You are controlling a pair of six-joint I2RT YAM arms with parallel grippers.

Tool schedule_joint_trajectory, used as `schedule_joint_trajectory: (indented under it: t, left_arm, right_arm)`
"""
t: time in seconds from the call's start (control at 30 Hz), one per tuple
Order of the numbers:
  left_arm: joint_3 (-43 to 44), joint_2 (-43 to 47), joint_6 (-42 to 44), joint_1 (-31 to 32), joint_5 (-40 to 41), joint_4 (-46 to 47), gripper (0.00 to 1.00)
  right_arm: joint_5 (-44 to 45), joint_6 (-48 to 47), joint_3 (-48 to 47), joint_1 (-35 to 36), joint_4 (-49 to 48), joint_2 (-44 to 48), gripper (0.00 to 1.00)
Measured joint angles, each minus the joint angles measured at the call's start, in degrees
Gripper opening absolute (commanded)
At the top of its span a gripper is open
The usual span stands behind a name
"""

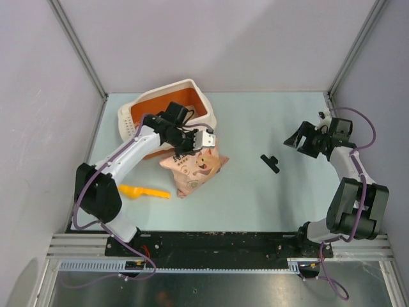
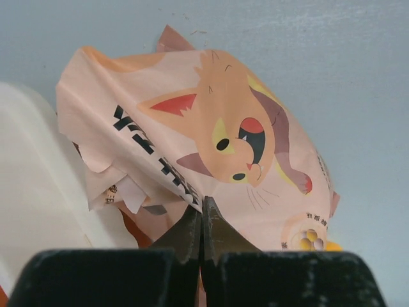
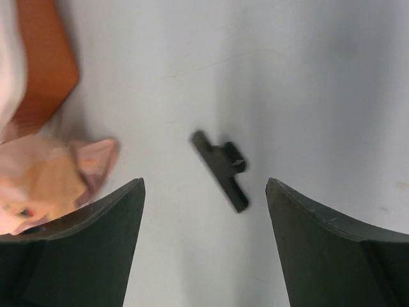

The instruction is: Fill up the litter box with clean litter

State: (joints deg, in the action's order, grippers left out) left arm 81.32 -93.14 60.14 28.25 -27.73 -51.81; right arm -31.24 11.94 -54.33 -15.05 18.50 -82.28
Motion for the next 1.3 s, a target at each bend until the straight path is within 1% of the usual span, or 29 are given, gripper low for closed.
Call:
schedule_joint_trajectory:
  t: [0.07, 0.1, 0.17, 0.23, 0.3, 0.33, 0.4, 0.53, 0.7, 0.87, 0.9, 0.97, 1.1, 1.17, 1.27, 1.3]
  left_arm:
    - [-0.1, 0.9, 0.5, 1.3, 0.8, -0.2, 0.00]
    - [-0.3, 1.4, 0.6, 1.8, 0.9, -0.3, 0.00]
    - [-1.0, 2.5, 0.5, 2.6, 0.9, -0.1, 0.00]
    - [-2.6, 3.9, 0.5, 3.3, 1.1, 0.6, 0.00]
    - [-4.4, 5.4, 0.5, 3.6, 1.3, 1.4, 0.00]
    - [-5.3, 6.2, 0.4, 3.9, 1.6, 1.8, 0.00]
    - [-6.3, 7.2, 0.3, 4.5, 1.9, 2.3, 0.00]
    - [-7.8, 8.6, -0.2, 5.3, 2.1, 2.9, 0.00]
    - [-8.4, 9.2, -1.3, 5.5, 2.8, 3.6, 0.00]
    - [-9.3, 10.3, -1.7, 5.6, 3.4, 3.9, 0.00]
    - [-9.4, 10.4, -1.8, 5.7, 3.5, 3.9, 0.00]
    - [-9.5, 10.6, -2.1, 5.8, 3.6, 3.8, 0.00]
    - [-9.6, 10.7, -2.3, 5.8, 3.9, 3.9, 0.00]
    - [-9.6, 10.8, -2.3, 5.8, 4.3, 3.9, 0.00]
    - [-10.2, 12.0, -2.3, 5.9, 5.0, 3.9, 0.00]
    - [-10.5, 12.7, -2.3, 5.9, 5.1, 3.9, 0.00]
  right_arm:
    - [-4.4, -0.2, -0.1, 1.4, -1.0, -0.1, 0.82]
    - [-6.8, -0.7, -0.5, 3.4, -1.2, -0.3, 0.82]
    - [-11.1, -2.6, -2.9, 9.2, -0.9, -1.5, 0.83]
    - [-14.3, -4.8, -7.2, 17.4, -1.0, -3.6, 0.82]
    - [-17.0, -5.8, -11.7, 24.2, -2.7, -6.2, 0.82]
    - [-18.4, -5.6, -13.5, 26.9, -4.1, -7.6, 0.82]
    - [-20.8, -4.4, -16.5, 30.1, -7.0, -10.8, 0.82]
    - [-23.8, -2.2, -22.7, 33.2, -11.6, -20.0, 0.82]
    - [-27.0, -1.4, -29.0, 37.1, -12.4, -28.7, 0.80]
    - [-32.2, -0.1, -30.9, 40.1, -12.4, -30.7, 0.76]
    - [-33.2, 0.0, -30.9, 40.5, -12.4, -30.8, 0.72]
    - [-35.0, 0.1, -31.3, 40.9, -12.3, -30.8, 0.67]
    - [-36.3, -0.5, -31.9, 41.4, -10.7, -30.8, 0.68]
    - [-36.3, -1.9, -32.4, 41.7, -8.8, -30.8, 0.66]
    - [-36.1, -4.9, -33.6, 42.0, -4.9, -31.0, 0.56]
    - [-36.0, -5.6, -33.7, 42.2, -4.2, -31.0, 0.51]
